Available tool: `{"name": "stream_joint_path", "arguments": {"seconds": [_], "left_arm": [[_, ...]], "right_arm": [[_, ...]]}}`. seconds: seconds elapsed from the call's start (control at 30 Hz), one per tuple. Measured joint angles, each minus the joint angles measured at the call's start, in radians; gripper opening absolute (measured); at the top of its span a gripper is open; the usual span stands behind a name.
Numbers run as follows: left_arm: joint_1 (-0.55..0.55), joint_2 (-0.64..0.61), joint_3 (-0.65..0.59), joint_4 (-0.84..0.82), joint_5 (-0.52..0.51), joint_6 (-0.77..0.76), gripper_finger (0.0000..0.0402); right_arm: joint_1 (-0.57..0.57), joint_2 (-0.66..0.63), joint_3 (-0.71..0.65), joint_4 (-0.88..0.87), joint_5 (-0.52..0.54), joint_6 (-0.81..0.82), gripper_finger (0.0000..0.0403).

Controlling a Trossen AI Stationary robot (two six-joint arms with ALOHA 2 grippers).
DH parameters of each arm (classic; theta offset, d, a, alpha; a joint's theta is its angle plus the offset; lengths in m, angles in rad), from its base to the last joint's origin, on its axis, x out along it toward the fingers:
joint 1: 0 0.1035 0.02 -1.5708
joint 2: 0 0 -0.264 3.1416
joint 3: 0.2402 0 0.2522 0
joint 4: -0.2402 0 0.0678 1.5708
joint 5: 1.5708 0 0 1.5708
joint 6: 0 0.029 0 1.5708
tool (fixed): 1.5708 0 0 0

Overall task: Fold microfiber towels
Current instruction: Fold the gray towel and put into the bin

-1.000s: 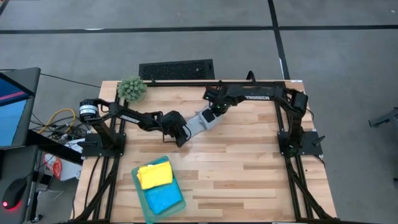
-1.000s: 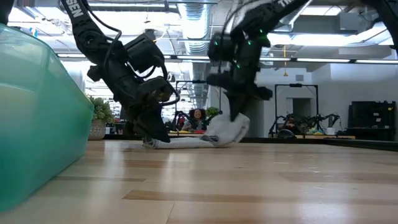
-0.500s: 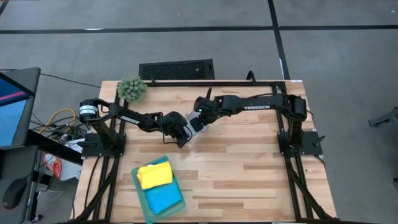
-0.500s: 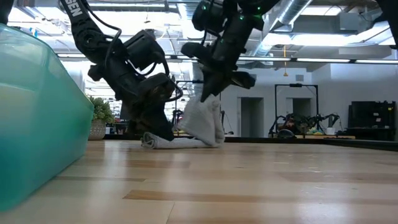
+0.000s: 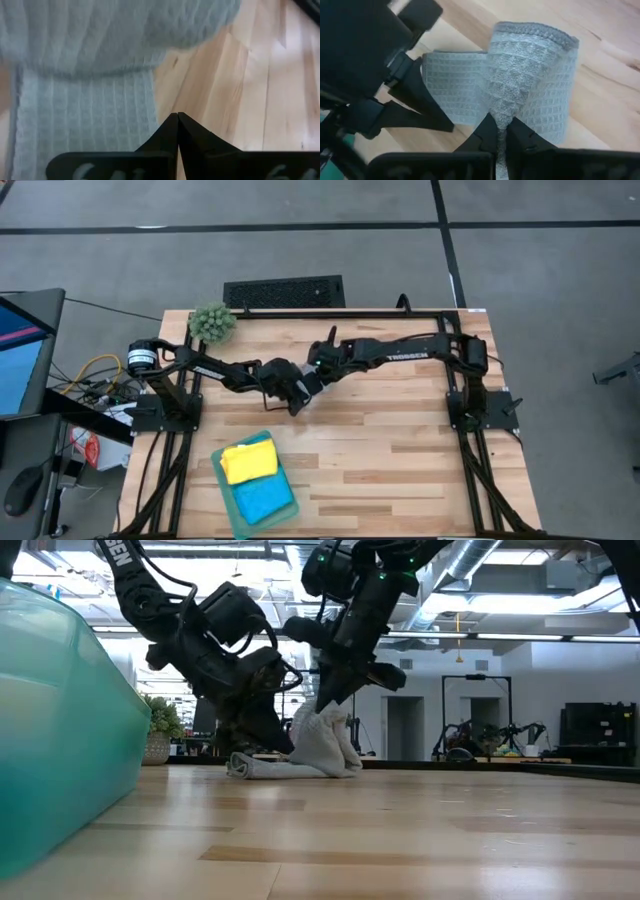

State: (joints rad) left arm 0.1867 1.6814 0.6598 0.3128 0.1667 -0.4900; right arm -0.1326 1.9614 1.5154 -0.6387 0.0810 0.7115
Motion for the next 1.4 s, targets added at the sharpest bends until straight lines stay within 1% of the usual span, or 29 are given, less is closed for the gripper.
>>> {"name": "stream_joint_path", "arguments": {"seconds": [0.27,0.3,0.33,0.4,0.43,0.47,0.5,0.57,0.63,0.67,0.7,0.77,0.9,0.97,1.07,1.13,1.17,1.3,1.4], "left_arm": [[0.0,0.0,0.0,0.014,-0.058,0.05,0.0],[0.0,0.0,0.0,0.006,-0.036,0.038,0.0],[0.003,-0.002,0.0,-0.012,0.033,0.015,0.0],[0.009,-0.03,0.0,-0.099,0.225,0.007,0.0],[0.0,-0.047,0.0,-0.148,0.285,0.009,0.0],[-0.012,-0.069,0.001,-0.218,0.293,0.012,0.0],[-0.025,-0.094,0.001,-0.301,0.258,0.03,0.0],[-0.044,-0.152,-0.001,-0.44,0.114,0.063,0.0],[-0.046,-0.213,-0.001,-0.519,-0.039,0.068,0.0],[-0.045,-0.247,-0.001,-0.56,-0.092,0.066,0.0],[-0.045,-0.278,-0.001,-0.578,-0.134,0.062,0.0],[-0.046,-0.337,-0.001,-0.597,-0.179,0.058,0.0],[-0.047,-0.423,0.001,-0.588,-0.199,0.063,0.0],[-0.045,-0.446,0.0,-0.623,-0.197,0.063,0.0],[-0.044,-0.467,0.0,-0.67,-0.123,0.061,0.0],[-0.048,-0.467,0.0,-0.671,-0.07,0.054,0.0],[-0.051,-0.467,0.0,-0.685,-0.063,0.052,0.0],[-0.055,-0.454,-0.001,-0.751,-0.102,0.065,0.0],[-0.055,-0.456,-0.002,-0.783,-0.074,0.082,0.0]], "right_arm": [[0.001,0.008,-0.002,-0.005,-0.001,0.014,0.0034],[0.002,0.008,-0.002,-0.005,-0.003,0.01,0.0035],[0.002,0.008,-0.002,-0.005,-0.004,0.003,0.0036],[0.002,0.008,-0.002,-0.006,-0.003,-0.005,0.0038],[0.001,0.008,-0.002,-0.008,-0.001,-0.009,0.0038],[0.0,0.008,-0.002,-0.01,-0.001,-0.014,0.0038],[-0.004,0.008,-0.002,-0.01,-0.001,-0.021,0.0038],[-0.01,0.008,-0.002,-0.011,-0.001,-0.028,0.0038],[-0.012,0.008,-0.002,-0.007,0.0,-0.028,0.0038],[-0.013,0.008,-0.002,0.001,0.003,-0.028,0.0038],[-0.013,0.008,-0.002,0.011,0.008,-0.029,0.0038],[-0.012,0.008,-0.002,0.04,0.016,-0.035,0.0038],[-0.008,0.008,-0.002,0.089,0.015,-0.047,0.0038],[-0.002,0.008,-0.002,0.099,0.021,-0.049,0.0038],[0.009,0.008,-0.002,0.101,0.035,-0.058,0.0038],[0.013,0.026,0.001,0.109,0.05,-0.058,0.0038],[0.015,0.035,-0.001,0.106,0.049,-0.058,0.0038],[0.013,0.042,-0.001,0.05,0.057,-0.057,0.0038],[0.009,0.041,-0.002,-0.033,0.097,-0.057,0.0038]]}}
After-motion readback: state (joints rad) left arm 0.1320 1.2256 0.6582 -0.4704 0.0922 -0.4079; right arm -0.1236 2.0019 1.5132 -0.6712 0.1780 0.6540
